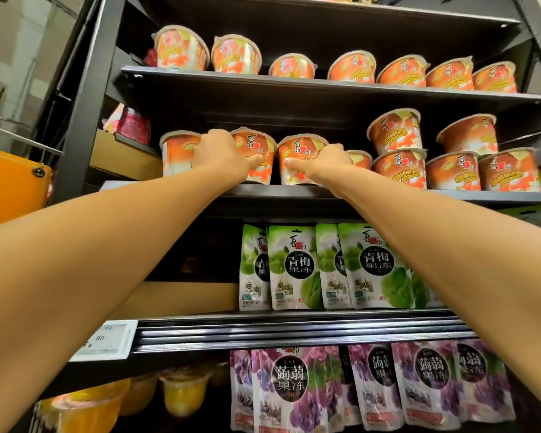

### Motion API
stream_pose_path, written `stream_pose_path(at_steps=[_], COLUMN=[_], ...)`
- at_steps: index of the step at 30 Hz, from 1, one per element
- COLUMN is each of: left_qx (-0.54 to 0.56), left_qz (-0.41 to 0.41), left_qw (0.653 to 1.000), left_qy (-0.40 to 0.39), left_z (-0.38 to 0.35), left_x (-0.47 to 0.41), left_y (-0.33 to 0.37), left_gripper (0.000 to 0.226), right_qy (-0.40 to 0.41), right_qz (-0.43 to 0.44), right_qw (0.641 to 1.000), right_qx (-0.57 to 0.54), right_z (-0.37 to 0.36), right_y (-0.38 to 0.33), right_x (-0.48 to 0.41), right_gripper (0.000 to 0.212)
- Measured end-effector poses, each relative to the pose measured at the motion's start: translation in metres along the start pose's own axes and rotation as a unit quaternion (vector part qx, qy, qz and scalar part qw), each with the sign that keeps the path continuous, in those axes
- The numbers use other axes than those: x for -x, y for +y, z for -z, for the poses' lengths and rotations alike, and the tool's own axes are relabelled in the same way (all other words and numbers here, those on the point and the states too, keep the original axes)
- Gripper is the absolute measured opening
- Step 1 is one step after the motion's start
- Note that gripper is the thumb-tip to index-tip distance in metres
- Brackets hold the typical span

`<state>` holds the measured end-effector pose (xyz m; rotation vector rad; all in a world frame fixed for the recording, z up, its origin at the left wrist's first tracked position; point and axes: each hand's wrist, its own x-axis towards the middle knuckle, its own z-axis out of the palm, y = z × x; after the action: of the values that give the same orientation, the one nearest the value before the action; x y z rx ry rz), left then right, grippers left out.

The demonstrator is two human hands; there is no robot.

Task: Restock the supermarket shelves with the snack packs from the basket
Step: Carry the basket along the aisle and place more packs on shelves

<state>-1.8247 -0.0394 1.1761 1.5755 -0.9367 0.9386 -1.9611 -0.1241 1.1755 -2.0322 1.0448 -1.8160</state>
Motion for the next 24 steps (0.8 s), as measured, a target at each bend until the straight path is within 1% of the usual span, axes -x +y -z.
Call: stream_pose_path(at_steps=[5,9,12,15,17,19,21,23,24], left_qx=[-0.006,-0.013,-0.017,0.0,0.018,0.008,0.009,0.059,0.092], left_qz=[-0.007,-0.002,0.001,0.008,0.006,-0.013,-0.029,-0.035,-0.036], left_qw=[1.0,1.0,0.999,1.0,1.0,1.0,0.999,0.997,0.995], left_qy=[-0.006,-0.024,-0.028,-0.025,-0.01,0.01,0.029,0.032,0.026], left_z=[-0.004,-0.006,-0.005,-0.002,0.001,0.007,0.011,0.014,0.015], left_x=[-0.002,-0.003,-0.002,0.003,0.008,0.017,0.031,0.048,0.058], left_y=[0.001,-0.002,-0.002,-0.002,-0.003,-0.003,-0.004,-0.005,-0.006], left_gripper=[0.063,0.06,0.064,0.069,0.068,0.059,0.046,0.033,0.028], right_qy=[0.012,0.005,-0.008,0.013,0.047,0.084,0.121,0.141,0.139], right_qz=[-0.004,0.01,0.036,0.053,0.075,0.112,0.147,0.165,0.168], right_qw=[1.0,0.998,0.996,0.998,0.996,0.989,0.979,0.972,0.971], right_qx=[0.024,0.057,0.077,0.039,-0.01,-0.054,-0.075,-0.086,-0.095], right_z=[-0.004,-0.002,0.001,0.005,0.009,0.013,0.018,0.023,0.025], right_y=[0.001,0.002,0.004,0.011,0.019,0.028,0.038,0.05,0.057], right_x=[-0.002,-0.003,-0.001,0.003,0.008,0.016,0.028,0.041,0.049], right_gripper=[0.105,0.1,0.093,0.086,0.073,0.051,0.032,0.02,0.018])
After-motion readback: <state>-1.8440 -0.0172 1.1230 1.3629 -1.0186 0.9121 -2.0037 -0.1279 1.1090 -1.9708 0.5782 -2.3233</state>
